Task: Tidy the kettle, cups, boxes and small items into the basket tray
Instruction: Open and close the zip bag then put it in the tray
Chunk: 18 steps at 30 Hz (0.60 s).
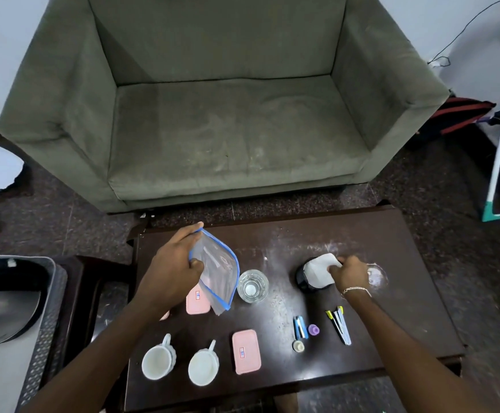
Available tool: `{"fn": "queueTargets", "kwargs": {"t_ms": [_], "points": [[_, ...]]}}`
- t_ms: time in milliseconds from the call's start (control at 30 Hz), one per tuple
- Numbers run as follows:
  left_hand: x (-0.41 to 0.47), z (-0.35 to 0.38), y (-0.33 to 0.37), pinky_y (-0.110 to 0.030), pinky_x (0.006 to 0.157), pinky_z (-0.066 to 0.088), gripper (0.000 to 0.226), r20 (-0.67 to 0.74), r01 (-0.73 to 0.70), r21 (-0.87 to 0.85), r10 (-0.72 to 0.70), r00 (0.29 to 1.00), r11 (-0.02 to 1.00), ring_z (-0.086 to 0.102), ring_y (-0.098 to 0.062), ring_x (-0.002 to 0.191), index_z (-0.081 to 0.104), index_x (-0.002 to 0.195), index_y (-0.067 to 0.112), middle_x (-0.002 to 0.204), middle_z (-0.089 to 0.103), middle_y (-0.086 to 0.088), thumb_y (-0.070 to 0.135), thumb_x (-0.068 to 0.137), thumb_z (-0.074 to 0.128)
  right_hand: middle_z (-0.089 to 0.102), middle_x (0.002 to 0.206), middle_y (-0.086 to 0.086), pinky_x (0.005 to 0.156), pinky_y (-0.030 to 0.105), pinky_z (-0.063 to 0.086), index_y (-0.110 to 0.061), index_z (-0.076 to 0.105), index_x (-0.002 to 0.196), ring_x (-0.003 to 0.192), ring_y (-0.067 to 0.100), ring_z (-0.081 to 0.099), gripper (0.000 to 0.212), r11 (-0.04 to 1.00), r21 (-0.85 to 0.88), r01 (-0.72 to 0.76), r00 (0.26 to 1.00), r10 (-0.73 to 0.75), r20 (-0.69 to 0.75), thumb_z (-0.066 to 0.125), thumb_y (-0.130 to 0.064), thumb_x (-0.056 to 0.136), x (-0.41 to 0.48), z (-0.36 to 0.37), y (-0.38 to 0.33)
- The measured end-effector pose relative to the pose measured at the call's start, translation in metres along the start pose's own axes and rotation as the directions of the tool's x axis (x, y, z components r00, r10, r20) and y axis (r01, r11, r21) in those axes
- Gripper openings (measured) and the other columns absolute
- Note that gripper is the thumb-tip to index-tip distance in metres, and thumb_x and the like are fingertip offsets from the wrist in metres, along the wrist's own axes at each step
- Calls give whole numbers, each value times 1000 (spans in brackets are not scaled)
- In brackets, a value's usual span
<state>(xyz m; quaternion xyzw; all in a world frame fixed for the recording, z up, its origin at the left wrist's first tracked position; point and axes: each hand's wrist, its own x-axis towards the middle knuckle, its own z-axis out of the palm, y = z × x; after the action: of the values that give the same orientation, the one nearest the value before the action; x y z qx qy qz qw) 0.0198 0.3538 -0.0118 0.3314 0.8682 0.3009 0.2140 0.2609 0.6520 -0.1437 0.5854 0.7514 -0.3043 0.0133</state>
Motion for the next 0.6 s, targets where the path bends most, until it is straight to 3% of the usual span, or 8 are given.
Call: {"fn": "queueTargets", "kwargs": {"t_ms": [133,233,333,400,467,533,600], "points": [[1,2,3,-24,103,43,58,11,8,19,-8,1000,1000,63,-19,122,62,140,7,157,47,13,-5,83,61,62,70,5,66,31,40,-7,74,90,86,38,68,20,999,41,-12,999,10,39,80,-18,74,-2,0,2],[1,4,10,-28,100,47,57,13,20,13,-20,1000,1000,66,-32,110,62,138,6,156,48,13,-4,83,63,56,107,11,85,41,49,-6,63,113,100,39,61,44,993,109,52,997,-45,-64,81,-25,78,-14,-10,-3],[4,6,22,-17,107,36,58,-35,44,-23,-45,998,999,59,-25,128,60,139,3,154,49,4,-5,82,64,54,116,1,91,39,52,-26,56,130,99,22,64,53,909,314,272,951,-204,-234,78,-39,83,-49,-28,-32],[7,6,33,-10,102,30,56,-91,72,-54,-77,993,996,55,-19,131,60,138,2,147,51,1,-5,83,64,56,118,-4,85,24,53,-36,51,137,99,12,64,61,762,425,489,871,-405,-276,75,-50,83,-83,-41,-61],[11,6,44,-8,90,31,49,-148,80,-99,-94,985,992,60,-20,114,64,130,2,129,53,6,-5,82,63,50,133,-2,87,17,50,-35,47,144,113,14,61,77,613,420,669,733,-637,-238,77,-59,78,-116,-47,-88],[15,5,55,-12,84,34,46,-191,83,-134,-108,976,988,60,-22,98,65,127,1,121,54,5,-4,81,64,41,148,6,102,23,44,-33,54,139,130,20,51,83,523,249,815,567,-807,-164,80,-69,70,-139,-46,-111],[20,1,63,-24,92,45,52,-200,129,-185,-166,966,974,65,-28,99,61,135,1,126,58,-5,0,83,67,41,151,14,107,36,43,-26,66,125,133,28,48,68,515,38,857,516,-853,-75,76,-68,74,-150,-41,-132]]}}
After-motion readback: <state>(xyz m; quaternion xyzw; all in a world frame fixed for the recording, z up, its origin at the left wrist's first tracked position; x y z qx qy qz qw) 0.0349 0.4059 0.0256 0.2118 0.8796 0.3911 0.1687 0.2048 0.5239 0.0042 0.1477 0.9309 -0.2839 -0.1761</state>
